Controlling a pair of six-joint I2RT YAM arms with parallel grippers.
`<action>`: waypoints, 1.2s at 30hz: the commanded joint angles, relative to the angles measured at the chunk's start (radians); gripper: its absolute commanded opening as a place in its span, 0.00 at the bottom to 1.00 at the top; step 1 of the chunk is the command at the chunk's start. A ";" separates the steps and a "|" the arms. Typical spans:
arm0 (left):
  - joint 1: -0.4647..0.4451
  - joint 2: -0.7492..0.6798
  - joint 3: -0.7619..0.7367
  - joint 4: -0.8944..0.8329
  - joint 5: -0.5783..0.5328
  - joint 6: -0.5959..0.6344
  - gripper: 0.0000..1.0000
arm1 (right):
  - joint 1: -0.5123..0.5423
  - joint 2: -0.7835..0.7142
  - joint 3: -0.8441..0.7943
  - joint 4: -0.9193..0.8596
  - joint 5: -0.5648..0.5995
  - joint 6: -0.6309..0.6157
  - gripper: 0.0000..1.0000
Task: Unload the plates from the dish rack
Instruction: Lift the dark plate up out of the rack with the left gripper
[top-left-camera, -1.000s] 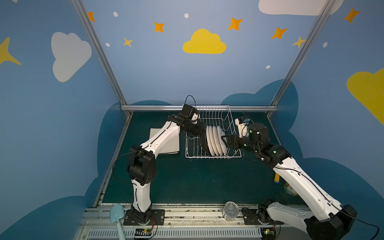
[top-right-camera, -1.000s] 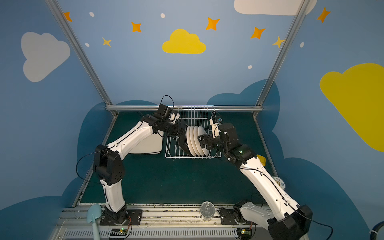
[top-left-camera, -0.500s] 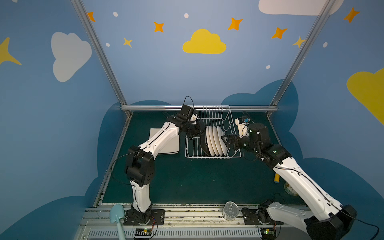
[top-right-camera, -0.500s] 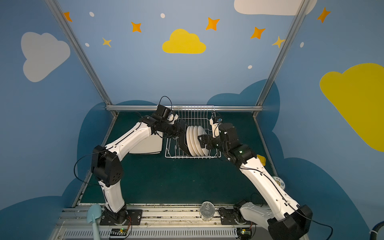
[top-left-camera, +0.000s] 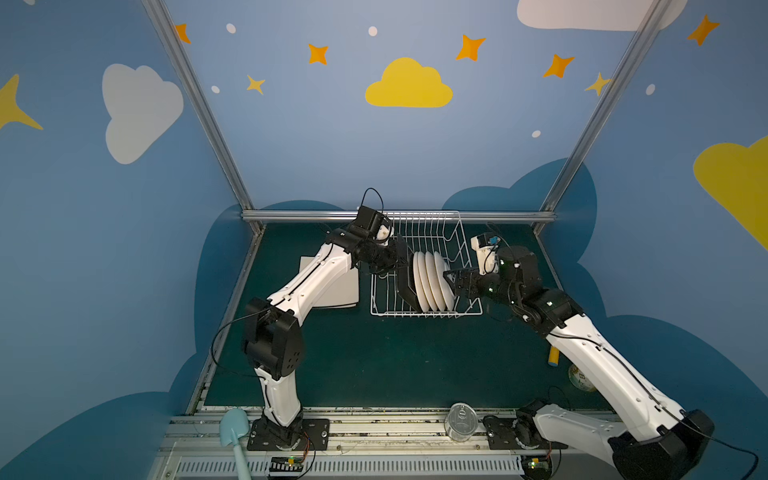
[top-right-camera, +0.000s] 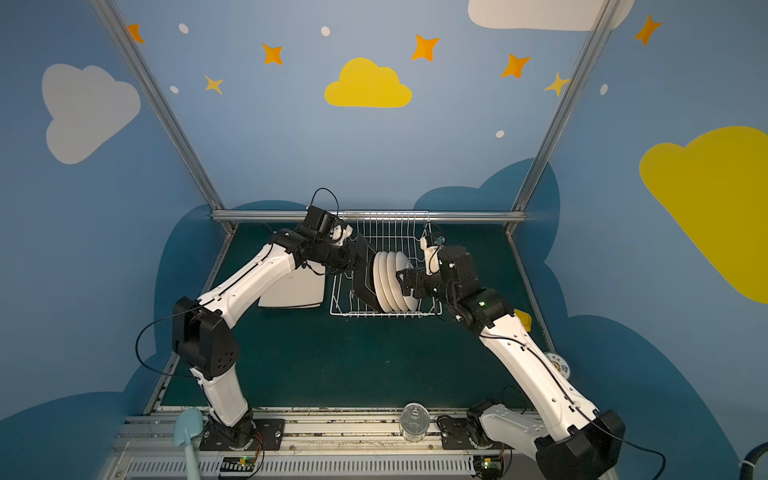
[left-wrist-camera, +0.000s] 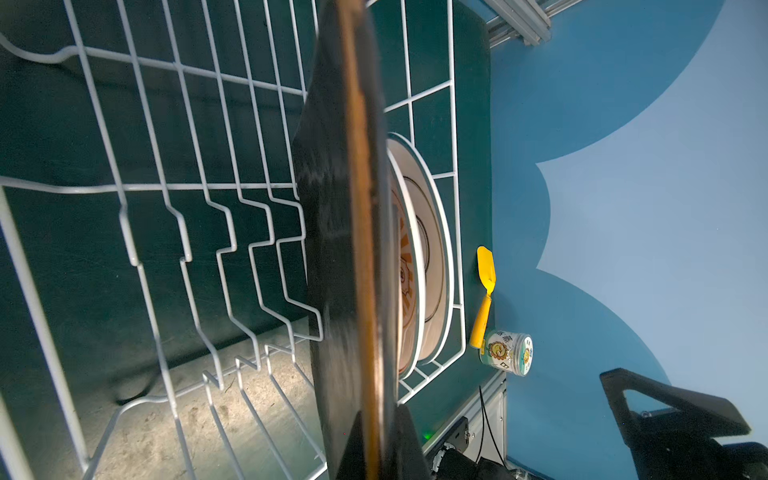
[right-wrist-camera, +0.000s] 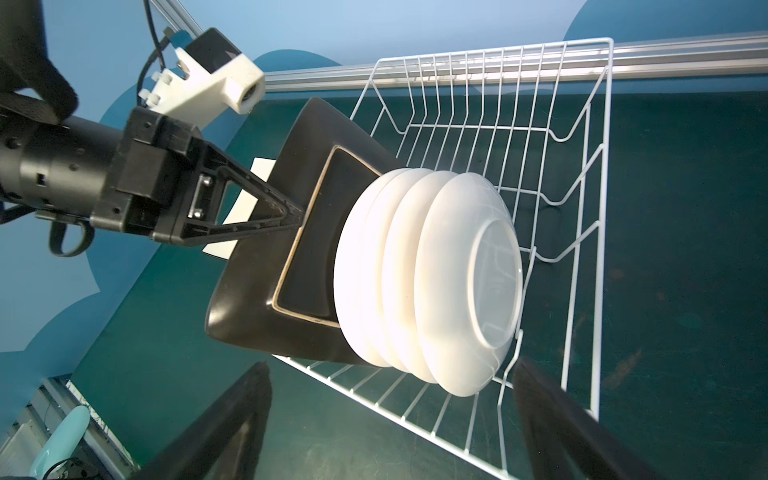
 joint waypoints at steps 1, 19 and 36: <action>0.020 -0.072 0.054 0.013 0.013 0.032 0.03 | -0.004 -0.014 -0.002 0.019 -0.003 0.006 0.90; 0.033 -0.166 0.051 0.058 -0.019 0.039 0.03 | -0.005 0.001 0.007 0.028 -0.023 0.018 0.90; 0.046 -0.211 0.052 0.057 -0.061 0.076 0.03 | -0.005 0.037 0.028 0.039 -0.052 0.032 0.90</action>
